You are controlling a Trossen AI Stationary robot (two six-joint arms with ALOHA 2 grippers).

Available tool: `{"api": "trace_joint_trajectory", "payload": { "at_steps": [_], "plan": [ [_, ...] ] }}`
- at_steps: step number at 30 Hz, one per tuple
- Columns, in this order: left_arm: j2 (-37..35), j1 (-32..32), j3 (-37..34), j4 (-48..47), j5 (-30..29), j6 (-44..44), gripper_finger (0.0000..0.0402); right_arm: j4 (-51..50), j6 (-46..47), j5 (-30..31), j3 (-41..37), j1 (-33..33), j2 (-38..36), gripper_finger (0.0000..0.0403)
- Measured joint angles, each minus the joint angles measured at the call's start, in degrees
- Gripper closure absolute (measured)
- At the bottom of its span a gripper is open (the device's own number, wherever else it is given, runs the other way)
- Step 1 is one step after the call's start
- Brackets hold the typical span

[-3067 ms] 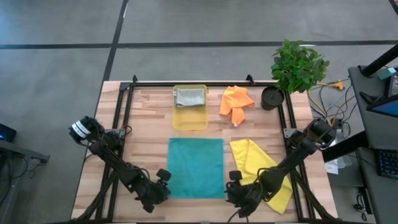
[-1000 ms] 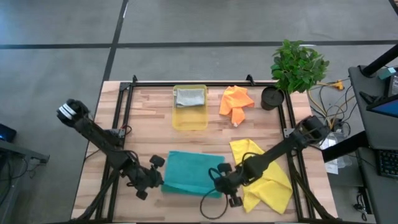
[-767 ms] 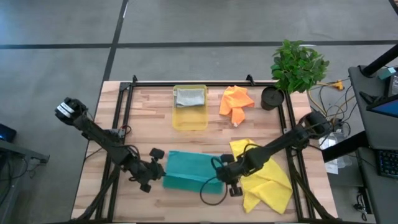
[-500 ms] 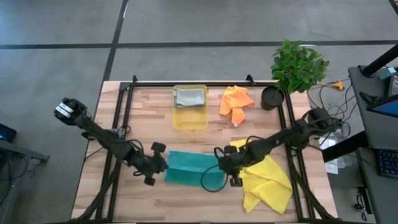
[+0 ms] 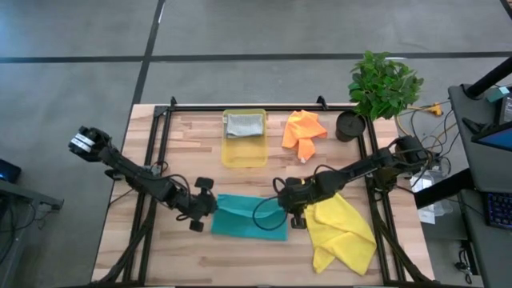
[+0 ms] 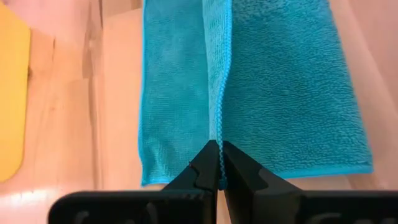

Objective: Fold microfiber towels
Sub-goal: Fold the light blue microfiber cloth

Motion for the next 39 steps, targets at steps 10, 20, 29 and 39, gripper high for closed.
{"api": "trace_joint_trajectory", "payload": {
  "at_steps": [10,20,29,39],
  "plan": [
    [1.7,2.6,-0.2,0.1,-0.9,0.0,0.0401,-0.8,2.1,0.0,-1.7,-0.7,0.9,0.0393],
    [-0.6,5.7,-0.5,-0.3,-11.7,-0.1,0.0316,-1.7,5.7,6.1,-1.9,-3.3,-1.9,0.0307],
    [-4.8,7.2,0.3,-2.3,-2.8,-0.7,0.0251,1.6,12.4,6.0,-1.9,-2.3,-5.1,0.0258],
    [-1.7,7.4,0.3,-1.3,4.4,-0.8,0.0383,14.5,25.3,6.0,-1.9,2.3,-0.9,0.0308]
  ]
}}
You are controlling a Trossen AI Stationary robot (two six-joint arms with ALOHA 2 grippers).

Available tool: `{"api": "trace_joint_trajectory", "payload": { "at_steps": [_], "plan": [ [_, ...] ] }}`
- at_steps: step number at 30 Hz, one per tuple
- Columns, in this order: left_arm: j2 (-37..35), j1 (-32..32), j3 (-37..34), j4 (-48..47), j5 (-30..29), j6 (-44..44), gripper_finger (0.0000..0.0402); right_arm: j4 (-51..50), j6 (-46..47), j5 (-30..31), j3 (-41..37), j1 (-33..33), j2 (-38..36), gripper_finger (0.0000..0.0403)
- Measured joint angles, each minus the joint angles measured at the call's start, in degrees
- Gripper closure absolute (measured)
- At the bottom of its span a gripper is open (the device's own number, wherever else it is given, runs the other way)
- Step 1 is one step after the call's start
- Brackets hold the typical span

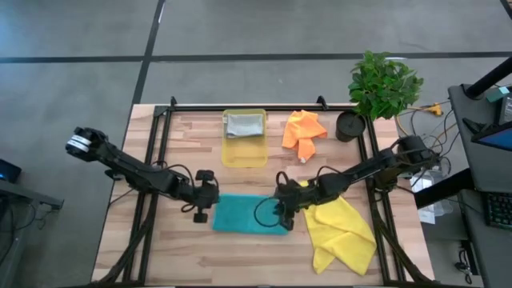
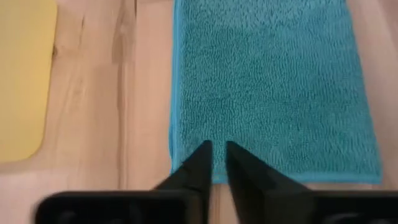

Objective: Fold microfiber towels
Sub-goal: Fold the light blue microfiber cloth

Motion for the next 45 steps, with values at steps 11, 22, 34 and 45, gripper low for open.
{"api": "trace_joint_trajectory", "payload": {
  "at_steps": [11,22,34,45],
  "plan": [
    [9.9,-0.2,1.5,4.6,2.9,-11.3,0.0400,0.5,8.4,1.3,2.4,2.9,7.3,0.0391],
    [8.7,-9.9,4.3,4.6,-0.4,-14.3,0.0401,-0.9,0.2,4.9,8.9,8.1,7.5,0.0392],
    [22.9,-12.0,7.3,11.3,0.7,-23.1,0.0402,-6.5,9.2,7.5,8.2,4.5,11.8,0.0392],
    [33.6,-15.4,22.4,12.2,3.4,-34.4,0.0401,-10.8,-0.6,2.9,8.6,-0.6,14.6,0.0392]
  ]
}}
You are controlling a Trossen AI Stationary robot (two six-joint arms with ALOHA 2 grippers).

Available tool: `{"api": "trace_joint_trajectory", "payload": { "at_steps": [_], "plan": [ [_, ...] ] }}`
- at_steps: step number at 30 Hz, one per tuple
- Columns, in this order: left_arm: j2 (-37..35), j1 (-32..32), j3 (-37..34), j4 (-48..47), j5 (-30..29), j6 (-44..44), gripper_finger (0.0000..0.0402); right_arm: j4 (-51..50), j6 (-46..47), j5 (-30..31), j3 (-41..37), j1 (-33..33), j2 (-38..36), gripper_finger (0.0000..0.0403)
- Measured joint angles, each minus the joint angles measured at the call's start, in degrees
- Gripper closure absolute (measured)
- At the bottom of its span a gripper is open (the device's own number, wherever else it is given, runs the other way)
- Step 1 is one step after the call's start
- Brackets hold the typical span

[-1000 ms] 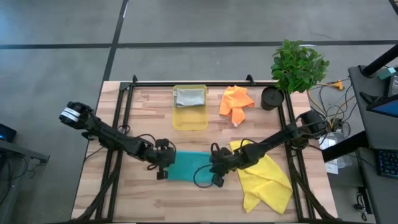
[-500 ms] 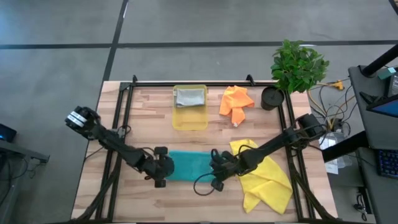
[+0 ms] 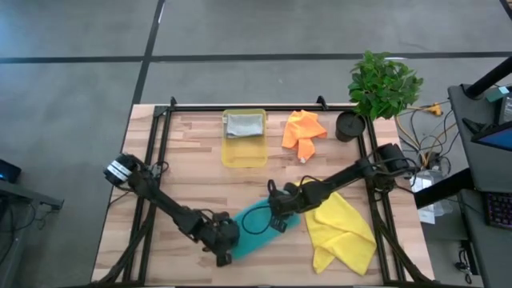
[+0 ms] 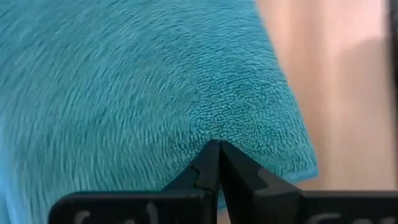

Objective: Fold microfiber towels
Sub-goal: Fold the light blue microfiber cloth

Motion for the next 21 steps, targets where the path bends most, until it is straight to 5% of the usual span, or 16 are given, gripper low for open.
{"api": "trace_joint_trajectory", "payload": {
  "at_steps": [11,16,21],
  "plan": [
    [18.1,-0.6,23.6,1.1,-1.5,-5.3,0.0401,7.3,-10.4,-0.2,-0.2,-2.5,0.7,0.0392],
    [18.0,-0.9,27.1,-4.9,-5.7,-4.5,0.0401,7.6,-13.0,0.8,-0.5,-2.7,-0.3,0.0392],
    [12.2,-0.9,27.0,-9.8,-14.5,-4.1,0.0401,6.4,-13.2,11.5,-0.6,0.7,-5.5,0.0392]
  ]
}}
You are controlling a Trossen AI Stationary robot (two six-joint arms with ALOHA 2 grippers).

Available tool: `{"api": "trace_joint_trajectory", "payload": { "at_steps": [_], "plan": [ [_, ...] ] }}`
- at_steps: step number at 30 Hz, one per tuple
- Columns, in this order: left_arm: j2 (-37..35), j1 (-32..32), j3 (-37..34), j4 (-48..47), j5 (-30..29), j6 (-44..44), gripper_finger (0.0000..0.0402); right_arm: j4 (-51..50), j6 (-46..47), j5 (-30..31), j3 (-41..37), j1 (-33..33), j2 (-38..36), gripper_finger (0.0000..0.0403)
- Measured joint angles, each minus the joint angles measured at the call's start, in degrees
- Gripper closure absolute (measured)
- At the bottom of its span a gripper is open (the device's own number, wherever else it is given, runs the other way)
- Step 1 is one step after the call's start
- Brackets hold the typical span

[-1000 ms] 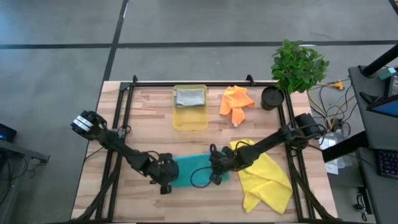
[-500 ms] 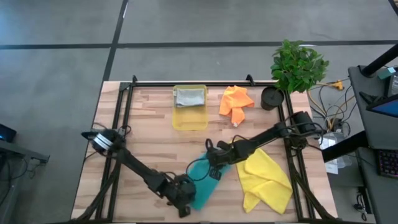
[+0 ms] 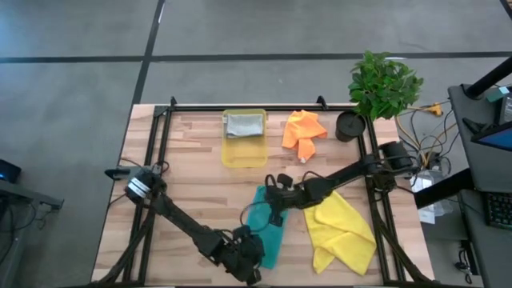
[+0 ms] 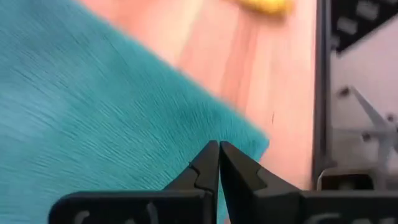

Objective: Fold microfiber towels
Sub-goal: Fold the light blue microfiber cloth

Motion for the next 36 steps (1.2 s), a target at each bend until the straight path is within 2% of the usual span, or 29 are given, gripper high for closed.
{"api": "trace_joint_trajectory", "payload": {
  "at_steps": [2,7,9,11,13,15,18,21,24,31,36],
  "plan": [
    [-2.3,0.3,-0.1,-1.8,-1.8,2.6,0.0401,-0.1,0.2,2.7,-0.2,1.8,-2.0,0.0393],
    [-6.0,3.7,-2.6,-2.9,-1.5,10.2,0.0401,-0.2,5.8,4.8,-0.2,6.7,-4.8,0.0394],
    [-6.4,6.6,-4.0,-3.9,0.8,11.6,0.0401,-0.5,9.9,7.4,-0.2,9.4,-5.4,0.0394],
    [-6.4,9.9,-6.0,-2.7,6.2,15.3,0.0401,-3.2,15.7,10.9,-0.2,12.8,-5.8,0.0394],
    [-6.4,13.1,-8.2,0.0,10.7,20.8,0.0401,-6.9,23.7,14.4,0.4,16.1,-5.9,0.0394],
    [-6.4,16.0,-10.4,2.8,12.3,25.8,0.0401,-10.7,32.4,17.1,1.1,19.5,-6.2,0.0394],
    [-6.3,20.1,-13.1,5.3,14.1,32.3,0.0401,-15.0,43.0,18.9,2.8,24.3,-6.3,0.0394],
    [-6.4,24.1,-15.2,12.4,20.0,39.6,0.0401,-16.7,50.6,20.1,3.8,28.3,-6.3,0.0394],
    [-6.1,27.2,-16.6,16.3,22.5,44.4,0.0401,-16.3,54.5,20.6,4.9,30.6,-6.3,0.0394],
    [-6.0,32.5,-17.4,16.2,26.2,52.1,0.0401,-16.3,58.2,23.9,7.2,31.5,-6.3,0.0394],
    [-6.0,34.6,-21.2,15.9,26.3,52.1,0.0401,-16.4,58.2,25.3,7.3,29.5,-6.3,0.0394]
  ]
}}
